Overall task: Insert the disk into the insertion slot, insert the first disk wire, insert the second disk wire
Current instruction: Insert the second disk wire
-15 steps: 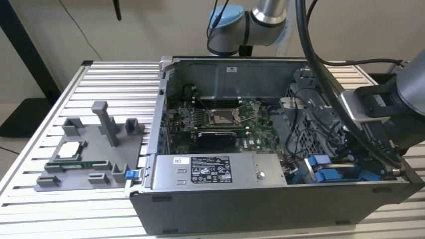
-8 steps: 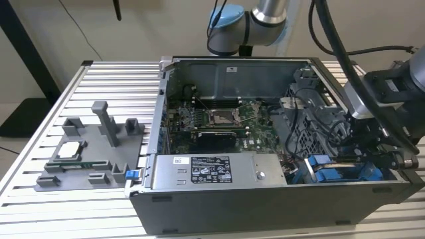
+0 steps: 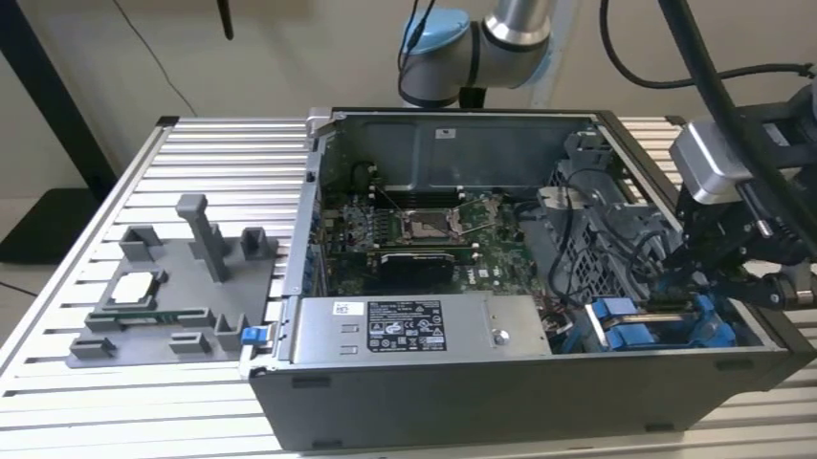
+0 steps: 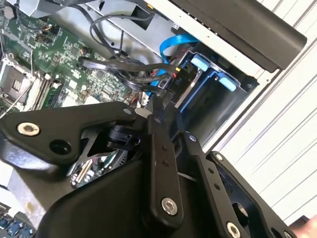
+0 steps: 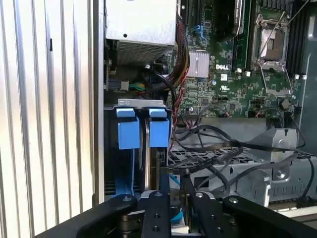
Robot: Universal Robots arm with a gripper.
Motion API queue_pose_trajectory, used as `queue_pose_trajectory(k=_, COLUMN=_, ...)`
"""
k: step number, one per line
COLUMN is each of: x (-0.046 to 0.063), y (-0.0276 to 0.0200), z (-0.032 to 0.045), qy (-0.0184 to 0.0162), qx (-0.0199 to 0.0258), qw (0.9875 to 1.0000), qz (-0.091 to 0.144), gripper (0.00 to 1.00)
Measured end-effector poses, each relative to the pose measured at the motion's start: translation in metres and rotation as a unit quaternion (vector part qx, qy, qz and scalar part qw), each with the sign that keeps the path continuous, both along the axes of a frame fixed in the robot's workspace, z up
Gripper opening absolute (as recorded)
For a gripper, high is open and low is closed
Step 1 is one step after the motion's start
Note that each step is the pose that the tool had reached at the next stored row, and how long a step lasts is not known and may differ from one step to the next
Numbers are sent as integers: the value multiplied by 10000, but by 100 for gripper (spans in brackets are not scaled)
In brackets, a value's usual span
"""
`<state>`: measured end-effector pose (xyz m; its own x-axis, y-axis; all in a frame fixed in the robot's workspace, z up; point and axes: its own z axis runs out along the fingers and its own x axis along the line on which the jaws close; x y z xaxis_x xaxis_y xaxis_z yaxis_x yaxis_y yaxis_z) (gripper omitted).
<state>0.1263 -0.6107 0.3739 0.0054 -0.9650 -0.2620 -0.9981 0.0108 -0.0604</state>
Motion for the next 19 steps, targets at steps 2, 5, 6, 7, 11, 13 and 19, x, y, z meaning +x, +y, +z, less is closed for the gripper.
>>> queue_pose_trajectory(k=2, x=0, y=0, z=33, qy=4, qx=-25, qw=10000, qz=0, gripper=100)
queue_pose_trajectory(k=5, x=0, y=1, z=48, qy=6, qx=-152, qw=9999, qz=0, gripper=100)
queue_pose_trajectory(k=6, x=1, y=3, z=48, qy=6, qx=-226, qw=9997, qz=0, gripper=100)
queue_pose_trajectory(k=7, x=1, y=6, z=49, qy=6, qx=-290, qw=9996, qz=0, gripper=100)
queue_pose_trajectory(k=11, x=0, y=17, z=139, qy=6, qx=-378, qw=9993, qz=0, gripper=100)
queue_pose_trajectory(k=13, x=0, y=17, z=227, qy=5, qx=-381, qw=9993, qz=-1, gripper=100)
queue_pose_trajectory(k=19, x=0, y=17, z=304, qy=6, qx=-381, qw=9993, qz=0, gripper=100)
